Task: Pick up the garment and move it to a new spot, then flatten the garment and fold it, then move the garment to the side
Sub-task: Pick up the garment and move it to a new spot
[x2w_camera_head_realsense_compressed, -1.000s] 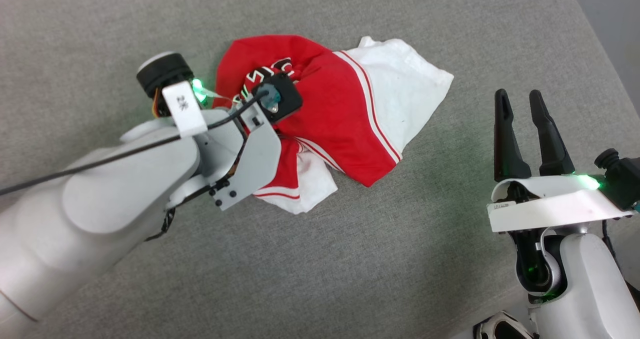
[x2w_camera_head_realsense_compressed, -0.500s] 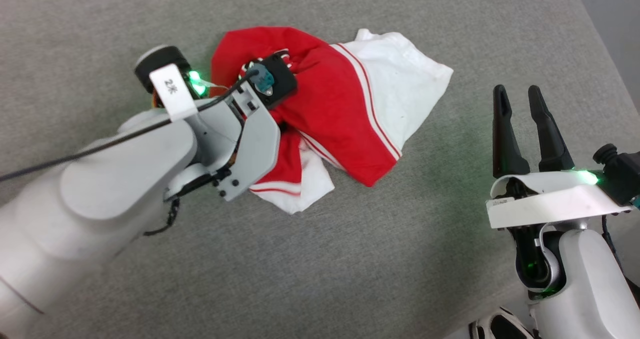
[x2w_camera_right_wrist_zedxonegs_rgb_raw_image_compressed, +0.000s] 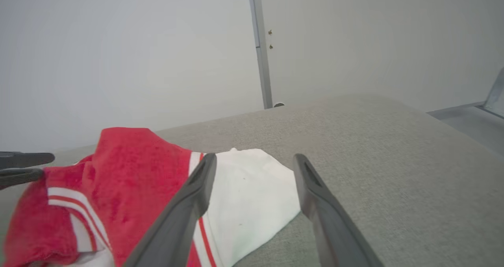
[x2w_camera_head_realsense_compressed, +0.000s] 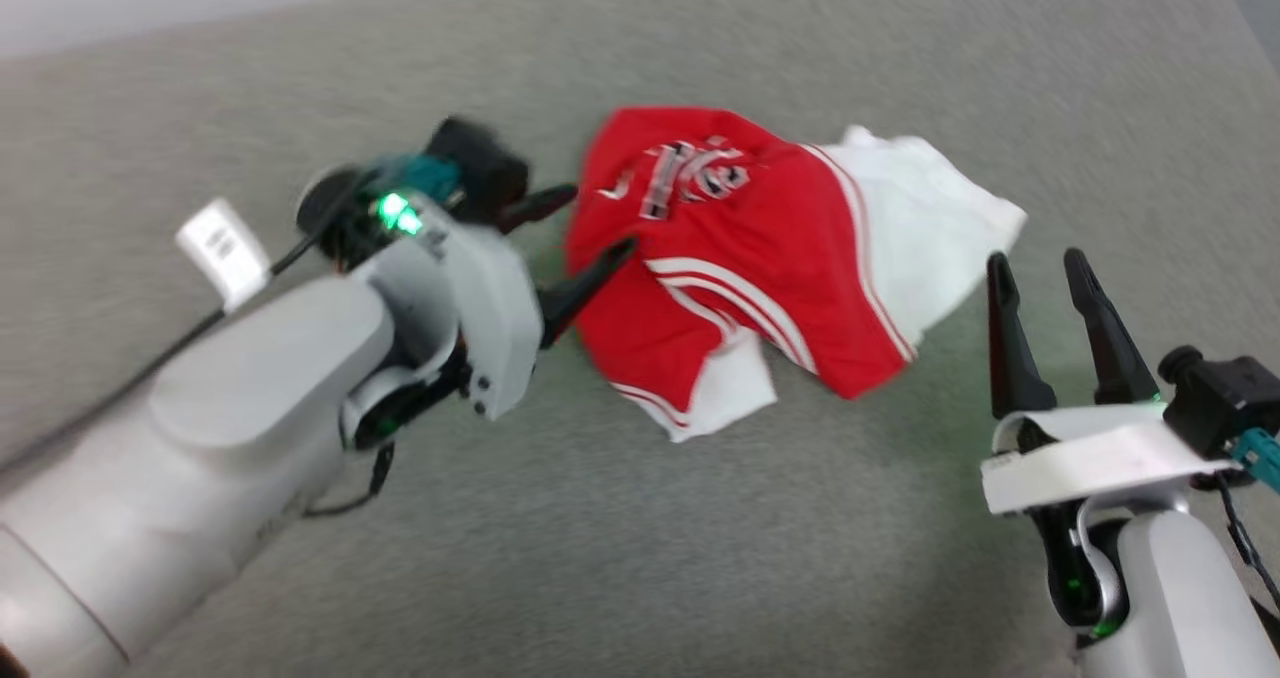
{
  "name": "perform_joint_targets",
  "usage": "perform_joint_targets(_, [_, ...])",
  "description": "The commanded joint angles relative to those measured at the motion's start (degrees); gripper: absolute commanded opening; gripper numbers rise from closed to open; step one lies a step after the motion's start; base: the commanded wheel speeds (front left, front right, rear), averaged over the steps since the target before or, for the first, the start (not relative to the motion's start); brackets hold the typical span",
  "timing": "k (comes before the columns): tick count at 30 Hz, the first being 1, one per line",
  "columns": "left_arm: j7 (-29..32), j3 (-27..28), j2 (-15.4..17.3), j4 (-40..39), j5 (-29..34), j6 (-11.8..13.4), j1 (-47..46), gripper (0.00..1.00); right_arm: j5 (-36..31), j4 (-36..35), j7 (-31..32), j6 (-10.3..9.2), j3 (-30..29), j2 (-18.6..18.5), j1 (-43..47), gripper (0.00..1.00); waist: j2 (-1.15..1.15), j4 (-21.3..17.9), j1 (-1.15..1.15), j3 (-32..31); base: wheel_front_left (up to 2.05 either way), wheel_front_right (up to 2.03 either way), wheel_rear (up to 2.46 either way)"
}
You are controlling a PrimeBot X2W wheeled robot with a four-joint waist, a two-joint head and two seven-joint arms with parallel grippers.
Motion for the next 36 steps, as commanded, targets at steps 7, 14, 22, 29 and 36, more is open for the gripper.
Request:
perform_joint_targets(7, [-14.2, 4.5, 0.5, 6.7, -7.1, 0.1, 11.2, 1.00, -1.1, 1.7, 0.0, -0.08, -0.6, -1.8, 3.8, 1.00, 0.00, 11.9, 0.00, -10.9, 0.00, 0.00, 0.00])
perform_joint_targets(14, [-15.9, 18.1, -0.5, 7.5, -5.7, 2.4, 22.5, 1.00, -1.3, 1.9, 0.0, -0.08, -2.0, -3.0, 6.9, 1.00, 0.00, 15.5, 0.00, -13.5, 0.00, 0.00, 0.00])
perform_joint_targets(22, [-15.8, 45.0, -4.6, -1.2, 9.1, 7.2, 45.3, 1.00, -1.5, 1.5, 0.0, -0.08, -3.2, -3.8, 10.9, 1.00, 0.00, 18.0, 0.00, -15.4, 0.00, 0.00, 0.00])
perform_joint_targets(29, [-15.8, 58.2, -8.2, -9.3, 23.1, 8.6, 58.9, 1.00, -0.9, 1.1, 0.0, -0.08, -4.8, -4.0, 15.6, 1.00, 0.00, 19.3, 0.00, -17.8, 0.00, 0.00, 0.00])
perform_joint_targets(36, [-15.8, 65.0, -11.3, -16.4, 34.1, 10.0, 68.7, 1.00, -0.9, 0.5, 0.1, -0.08, -5.7, -3.9, 18.7, 1.00, 0.00, 18.7, 0.00, -19.8, 0.00, 0.00, 0.00])
